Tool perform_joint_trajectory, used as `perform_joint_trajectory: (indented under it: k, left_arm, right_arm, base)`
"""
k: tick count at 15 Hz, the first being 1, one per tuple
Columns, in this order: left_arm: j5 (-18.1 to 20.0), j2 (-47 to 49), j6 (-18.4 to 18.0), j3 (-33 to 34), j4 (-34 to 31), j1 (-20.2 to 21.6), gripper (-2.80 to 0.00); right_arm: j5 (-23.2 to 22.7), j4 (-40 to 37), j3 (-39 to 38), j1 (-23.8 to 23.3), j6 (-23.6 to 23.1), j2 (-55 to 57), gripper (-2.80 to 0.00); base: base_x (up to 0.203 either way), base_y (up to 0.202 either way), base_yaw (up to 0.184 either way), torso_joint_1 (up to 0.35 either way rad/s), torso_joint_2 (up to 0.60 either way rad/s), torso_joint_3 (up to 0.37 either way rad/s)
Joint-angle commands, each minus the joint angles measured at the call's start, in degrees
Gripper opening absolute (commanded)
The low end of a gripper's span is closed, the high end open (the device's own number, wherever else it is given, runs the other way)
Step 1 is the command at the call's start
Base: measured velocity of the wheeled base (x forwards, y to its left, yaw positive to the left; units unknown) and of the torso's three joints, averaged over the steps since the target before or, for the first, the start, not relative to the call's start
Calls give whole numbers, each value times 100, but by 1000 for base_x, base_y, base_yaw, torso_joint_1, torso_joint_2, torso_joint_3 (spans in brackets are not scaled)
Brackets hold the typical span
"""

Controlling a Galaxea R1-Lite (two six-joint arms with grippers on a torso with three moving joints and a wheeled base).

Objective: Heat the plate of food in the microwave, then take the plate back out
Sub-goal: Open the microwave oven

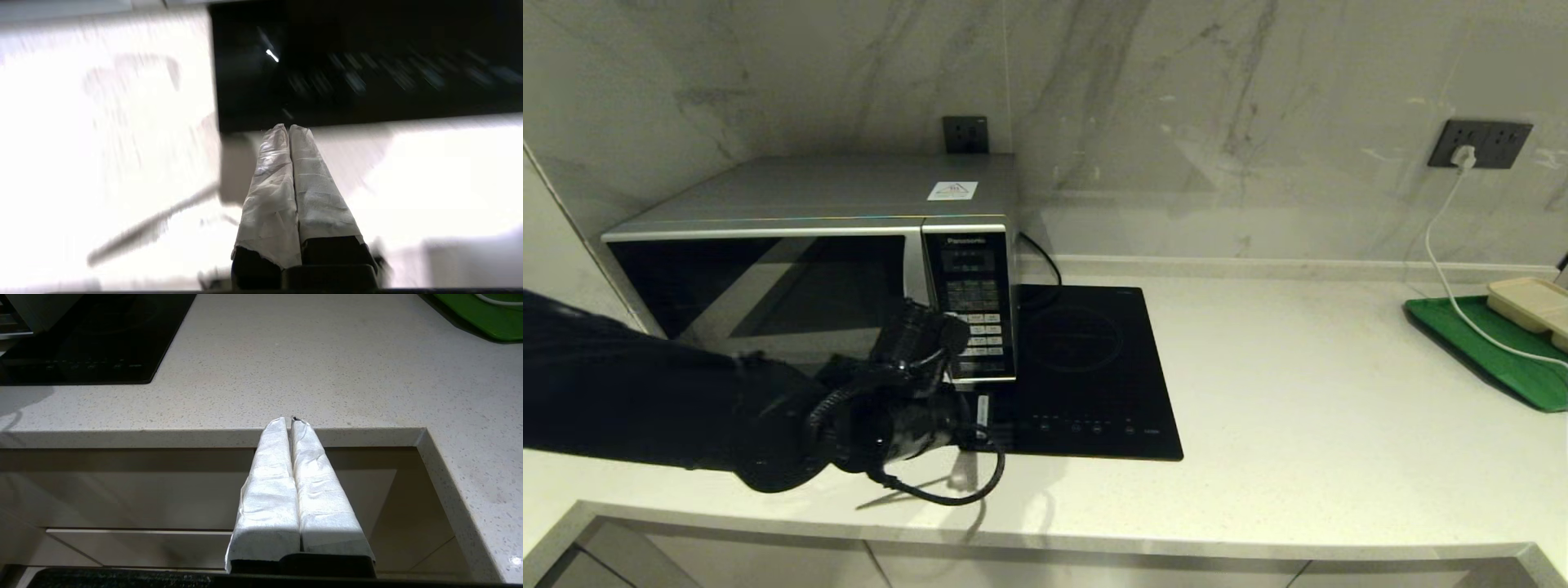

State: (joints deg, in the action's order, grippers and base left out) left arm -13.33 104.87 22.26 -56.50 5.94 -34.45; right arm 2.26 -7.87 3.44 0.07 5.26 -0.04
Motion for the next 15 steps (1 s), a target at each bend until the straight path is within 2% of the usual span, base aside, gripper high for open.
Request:
perform_joint_trajectory:
  k: [1, 3, 5, 9, 11, 15]
  left_arm:
    - [465, -1300, 504, -76, -1728, -38, -280]
    - [599, -1963, 879, -130, -2622, -21, -280]
    - [567, -2796, 1078, -154, -3245, 2, -280]
    - [132, -4588, 1288, -254, -4706, 178, -280]
    - [-45, -5448, 1342, -335, -5379, 715, -280]
    - [-157, -7010, 1251, -169, -6231, 1932, -280]
  right_arm:
    - [3, -4, -1, 1, 2, 4, -280]
    - [3, -4, -1, 1, 3, 4, -280]
    - [3, -4, -1, 1, 2, 4, -280]
    - [3, -4, -1, 1, 2, 4, -280]
    - [3, -4, -1, 1, 2, 4, -280]
    - [3, -4, -1, 1, 2, 4, -280]
  base:
    - [0, 0, 0, 0, 0, 0]
    - [0, 0, 0, 0, 0, 0]
    - [0, 0, 0, 0, 0, 0]
    - [0, 0, 0, 0, 0, 0]
    - [0, 0, 0, 0, 0, 0]
    - [0, 0, 0, 0, 0, 0]
